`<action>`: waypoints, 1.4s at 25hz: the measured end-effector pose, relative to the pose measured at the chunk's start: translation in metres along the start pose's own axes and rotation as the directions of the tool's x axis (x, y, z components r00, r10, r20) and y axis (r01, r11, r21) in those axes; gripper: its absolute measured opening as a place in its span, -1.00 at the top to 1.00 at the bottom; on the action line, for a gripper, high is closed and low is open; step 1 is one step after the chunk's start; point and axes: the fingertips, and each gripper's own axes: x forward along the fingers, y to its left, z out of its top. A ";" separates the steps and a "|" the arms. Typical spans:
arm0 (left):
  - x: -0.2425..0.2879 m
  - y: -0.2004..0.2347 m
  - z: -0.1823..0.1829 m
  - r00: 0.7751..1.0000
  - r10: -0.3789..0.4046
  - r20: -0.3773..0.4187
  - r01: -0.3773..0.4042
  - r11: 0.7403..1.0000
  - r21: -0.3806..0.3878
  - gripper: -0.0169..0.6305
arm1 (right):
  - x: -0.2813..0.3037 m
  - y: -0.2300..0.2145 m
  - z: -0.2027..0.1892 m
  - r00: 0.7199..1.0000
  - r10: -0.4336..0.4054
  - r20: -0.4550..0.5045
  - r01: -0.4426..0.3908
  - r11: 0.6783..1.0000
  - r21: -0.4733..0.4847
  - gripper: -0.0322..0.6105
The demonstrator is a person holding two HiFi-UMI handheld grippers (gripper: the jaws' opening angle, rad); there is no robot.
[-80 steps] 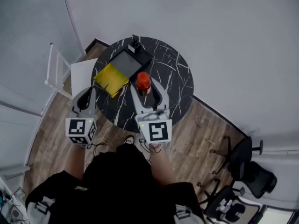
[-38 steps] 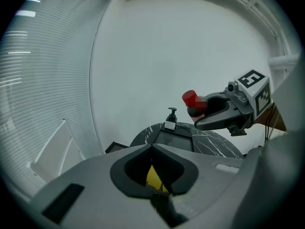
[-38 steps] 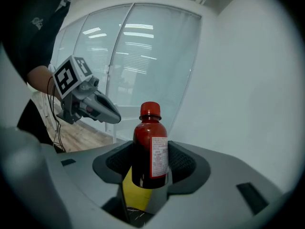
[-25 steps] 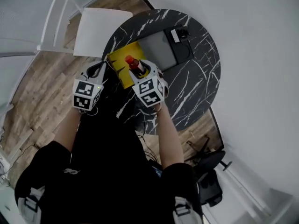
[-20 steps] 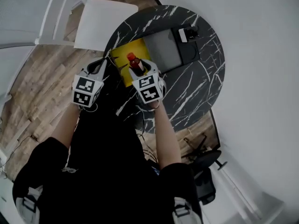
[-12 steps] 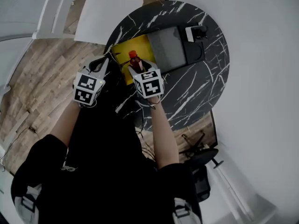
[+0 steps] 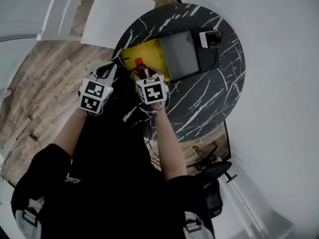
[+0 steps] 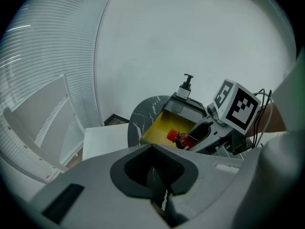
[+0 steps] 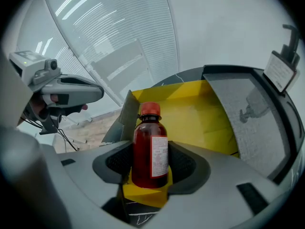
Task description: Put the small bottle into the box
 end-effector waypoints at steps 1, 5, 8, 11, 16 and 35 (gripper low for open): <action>-0.001 0.000 -0.001 1.000 0.000 -0.002 0.000 1.000 0.001 0.95 | 0.000 0.002 0.000 1.000 0.001 -0.006 -0.001 1.000 0.001 0.24; -0.006 -0.001 -0.005 1.000 0.004 -0.003 -0.004 1.000 -0.001 0.95 | 0.001 0.012 -0.003 0.999 0.011 -0.043 -0.010 1.000 0.015 0.24; -0.011 0.000 -0.008 1.000 0.009 0.002 -0.009 1.000 -0.005 0.95 | 0.003 0.011 -0.006 0.998 -0.003 -0.059 0.004 1.000 0.018 0.24; -0.016 0.001 -0.011 1.000 0.018 0.005 -0.018 1.000 -0.011 0.95 | 0.006 0.010 -0.007 0.996 -0.011 -0.083 0.013 1.000 0.025 0.24; -0.028 0.001 -0.017 1.000 0.028 0.011 -0.028 0.999 -0.019 0.95 | 0.008 0.012 -0.014 0.991 -0.018 -0.131 0.021 1.000 0.021 0.24; -0.076 -0.049 0.003 0.996 0.026 0.086 -0.031 0.998 0.052 0.95 | -0.095 0.022 0.023 0.943 -0.094 0.320 0.036 0.983 0.181 0.48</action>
